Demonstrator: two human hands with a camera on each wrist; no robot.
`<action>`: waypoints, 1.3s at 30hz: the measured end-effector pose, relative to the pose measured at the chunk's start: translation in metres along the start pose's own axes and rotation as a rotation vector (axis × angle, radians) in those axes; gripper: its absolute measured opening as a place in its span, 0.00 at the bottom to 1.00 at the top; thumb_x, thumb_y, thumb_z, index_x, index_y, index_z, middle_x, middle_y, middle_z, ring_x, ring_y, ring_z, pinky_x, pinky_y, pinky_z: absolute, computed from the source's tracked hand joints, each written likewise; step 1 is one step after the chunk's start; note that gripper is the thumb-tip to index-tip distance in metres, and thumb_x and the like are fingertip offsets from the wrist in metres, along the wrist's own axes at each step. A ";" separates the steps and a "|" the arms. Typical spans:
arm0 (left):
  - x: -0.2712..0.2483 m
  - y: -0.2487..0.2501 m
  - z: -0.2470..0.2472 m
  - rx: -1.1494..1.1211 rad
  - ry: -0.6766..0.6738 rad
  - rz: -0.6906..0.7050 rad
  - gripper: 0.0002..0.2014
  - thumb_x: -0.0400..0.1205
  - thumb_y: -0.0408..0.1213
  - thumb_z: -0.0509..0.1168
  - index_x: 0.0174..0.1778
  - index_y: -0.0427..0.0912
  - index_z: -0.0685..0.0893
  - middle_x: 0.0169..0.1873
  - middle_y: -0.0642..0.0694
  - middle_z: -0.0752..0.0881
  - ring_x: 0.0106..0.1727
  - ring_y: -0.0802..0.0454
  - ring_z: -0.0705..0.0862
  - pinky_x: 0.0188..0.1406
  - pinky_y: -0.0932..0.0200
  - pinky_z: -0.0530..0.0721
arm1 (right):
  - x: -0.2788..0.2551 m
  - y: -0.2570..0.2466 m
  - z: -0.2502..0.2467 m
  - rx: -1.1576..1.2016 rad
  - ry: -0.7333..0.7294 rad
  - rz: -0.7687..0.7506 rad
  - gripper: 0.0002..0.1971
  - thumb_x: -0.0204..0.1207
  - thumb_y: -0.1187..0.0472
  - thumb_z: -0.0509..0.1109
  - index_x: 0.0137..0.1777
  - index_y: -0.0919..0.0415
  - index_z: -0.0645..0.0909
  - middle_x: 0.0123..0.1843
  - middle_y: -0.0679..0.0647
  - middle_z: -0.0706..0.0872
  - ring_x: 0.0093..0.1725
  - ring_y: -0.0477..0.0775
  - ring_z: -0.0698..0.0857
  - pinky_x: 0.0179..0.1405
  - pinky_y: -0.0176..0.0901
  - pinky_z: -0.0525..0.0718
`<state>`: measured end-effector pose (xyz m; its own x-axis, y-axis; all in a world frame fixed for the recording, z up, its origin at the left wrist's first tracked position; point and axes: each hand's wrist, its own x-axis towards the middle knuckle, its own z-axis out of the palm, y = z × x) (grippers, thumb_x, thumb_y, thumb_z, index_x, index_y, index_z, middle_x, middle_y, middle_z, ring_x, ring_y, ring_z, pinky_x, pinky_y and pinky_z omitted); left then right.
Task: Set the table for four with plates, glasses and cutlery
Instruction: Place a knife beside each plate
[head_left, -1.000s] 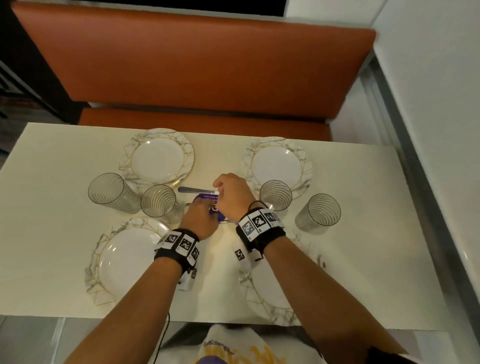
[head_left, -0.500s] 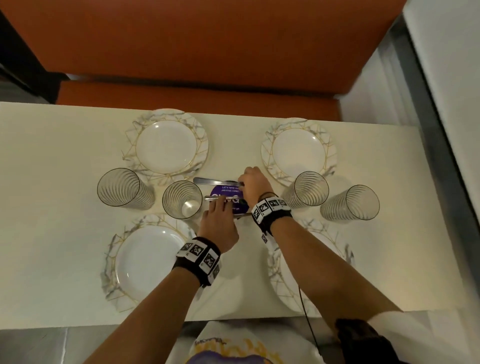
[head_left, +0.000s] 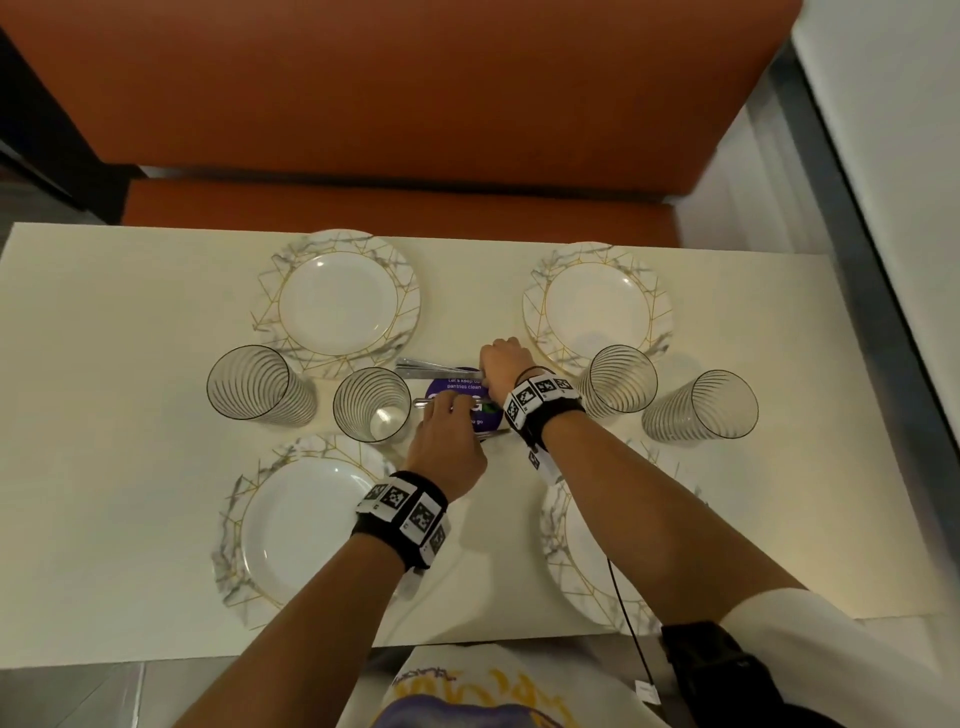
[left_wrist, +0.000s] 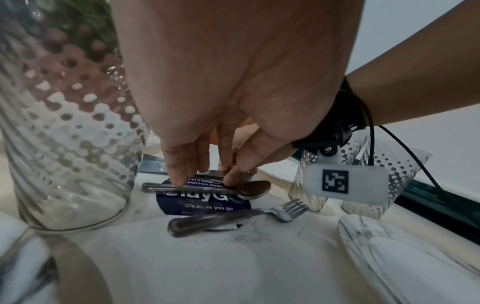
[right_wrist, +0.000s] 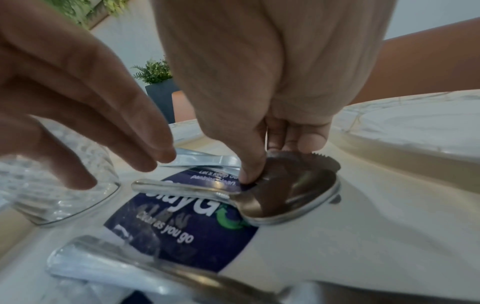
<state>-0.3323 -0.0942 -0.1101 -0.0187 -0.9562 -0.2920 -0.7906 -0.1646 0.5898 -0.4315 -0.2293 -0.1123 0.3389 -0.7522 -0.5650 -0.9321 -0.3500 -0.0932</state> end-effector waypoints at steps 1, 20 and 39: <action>0.001 0.001 0.000 -0.026 0.014 0.000 0.24 0.78 0.26 0.69 0.72 0.35 0.78 0.68 0.38 0.79 0.70 0.39 0.77 0.71 0.44 0.82 | -0.002 0.000 -0.002 -0.023 -0.011 -0.004 0.17 0.80 0.63 0.72 0.67 0.67 0.79 0.69 0.64 0.80 0.71 0.64 0.76 0.67 0.55 0.77; 0.035 0.076 -0.086 -0.014 0.248 0.121 0.28 0.82 0.39 0.72 0.79 0.41 0.76 0.75 0.41 0.80 0.76 0.41 0.76 0.76 0.44 0.75 | -0.102 0.014 -0.145 -0.433 0.146 -0.054 0.11 0.84 0.62 0.67 0.64 0.63 0.81 0.65 0.61 0.84 0.70 0.62 0.76 0.71 0.58 0.73; -0.016 0.079 -0.058 -0.898 0.024 -0.027 0.08 0.95 0.37 0.57 0.57 0.38 0.78 0.27 0.47 0.79 0.23 0.55 0.71 0.22 0.60 0.73 | -0.151 0.033 -0.096 0.770 0.638 -0.003 0.15 0.81 0.57 0.72 0.66 0.61 0.83 0.57 0.54 0.87 0.57 0.54 0.84 0.60 0.48 0.82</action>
<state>-0.3592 -0.1064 -0.0150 0.0135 -0.9523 -0.3049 -0.0138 -0.3051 0.9522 -0.5010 -0.1809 0.0490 0.1362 -0.9899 -0.0393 -0.6829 -0.0651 -0.7276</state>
